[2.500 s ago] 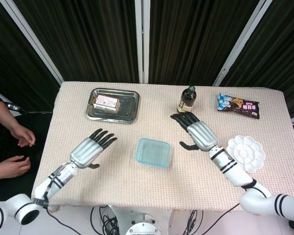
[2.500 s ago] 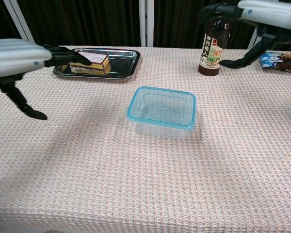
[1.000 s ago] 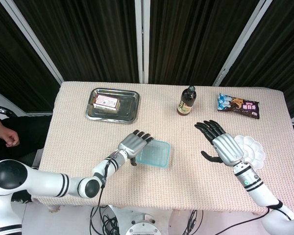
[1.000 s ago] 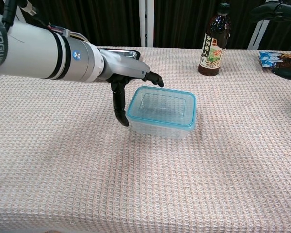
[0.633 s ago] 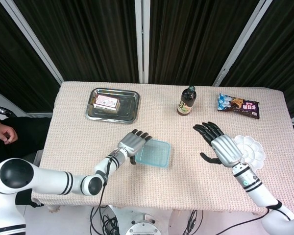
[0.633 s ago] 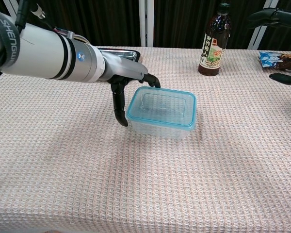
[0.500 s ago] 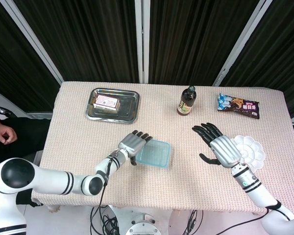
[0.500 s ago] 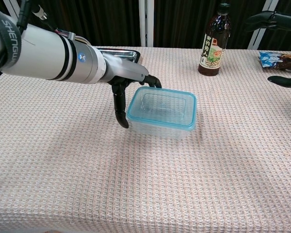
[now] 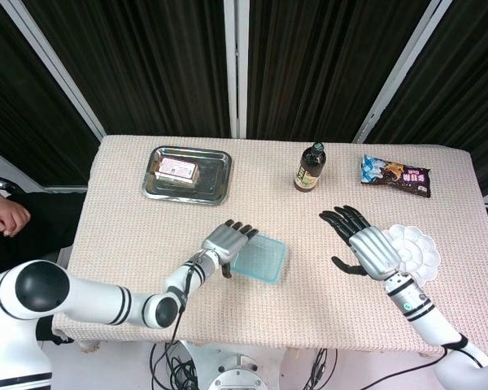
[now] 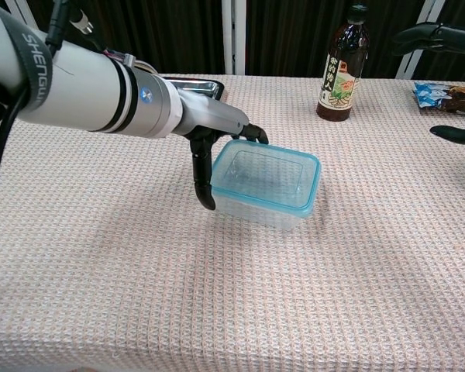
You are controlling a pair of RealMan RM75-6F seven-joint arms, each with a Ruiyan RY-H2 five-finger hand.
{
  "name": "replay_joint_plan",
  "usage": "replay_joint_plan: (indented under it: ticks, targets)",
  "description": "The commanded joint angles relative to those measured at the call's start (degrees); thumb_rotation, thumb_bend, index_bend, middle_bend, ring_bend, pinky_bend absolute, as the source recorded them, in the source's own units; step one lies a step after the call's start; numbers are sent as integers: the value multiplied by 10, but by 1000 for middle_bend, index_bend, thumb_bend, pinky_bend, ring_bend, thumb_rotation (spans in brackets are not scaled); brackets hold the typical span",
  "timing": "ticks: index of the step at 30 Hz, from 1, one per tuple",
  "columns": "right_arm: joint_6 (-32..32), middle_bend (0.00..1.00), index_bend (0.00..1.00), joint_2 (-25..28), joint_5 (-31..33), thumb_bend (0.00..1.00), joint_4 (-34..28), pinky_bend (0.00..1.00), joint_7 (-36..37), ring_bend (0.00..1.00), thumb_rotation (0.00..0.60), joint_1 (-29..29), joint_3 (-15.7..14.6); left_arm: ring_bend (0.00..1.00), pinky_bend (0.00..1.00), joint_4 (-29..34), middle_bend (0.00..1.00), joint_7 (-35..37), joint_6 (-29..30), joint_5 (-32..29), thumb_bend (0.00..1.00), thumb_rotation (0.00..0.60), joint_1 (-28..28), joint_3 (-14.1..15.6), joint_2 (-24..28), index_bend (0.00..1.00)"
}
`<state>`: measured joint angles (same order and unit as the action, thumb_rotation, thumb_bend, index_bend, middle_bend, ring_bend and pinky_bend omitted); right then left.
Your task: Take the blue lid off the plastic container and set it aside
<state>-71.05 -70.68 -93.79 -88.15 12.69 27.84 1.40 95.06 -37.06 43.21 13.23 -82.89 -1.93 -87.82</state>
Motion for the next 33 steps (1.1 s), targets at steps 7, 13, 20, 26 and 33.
replay_joint_plan:
  ticks: [7,13,20,26,33]
  targets:
    - [-4,101,0,0,-3,230,1,0,1,0,600,-3,-2,19,145,-15,62,5,9,-11,0,600,-11,1,-17,12]
    - [-6,108,0,-8,-11,230,3,0,0,0,600,-4,-5,154,245,-17,235,7,57,6,0,600,-3,-6,-36,170]
    - [-1,151,0,-40,-36,230,15,0,-7,0,600,5,-14,196,281,-3,280,0,95,19,0,600,18,-1,-33,205]
    - [14,230,12,-116,-58,188,60,18,-41,8,600,26,-13,196,282,8,280,0,108,4,0,600,38,-1,-27,205]
    - [-8,329,174,-213,-69,26,135,148,-66,80,600,34,-4,195,282,5,281,-1,115,10,0,600,55,-8,-31,204]
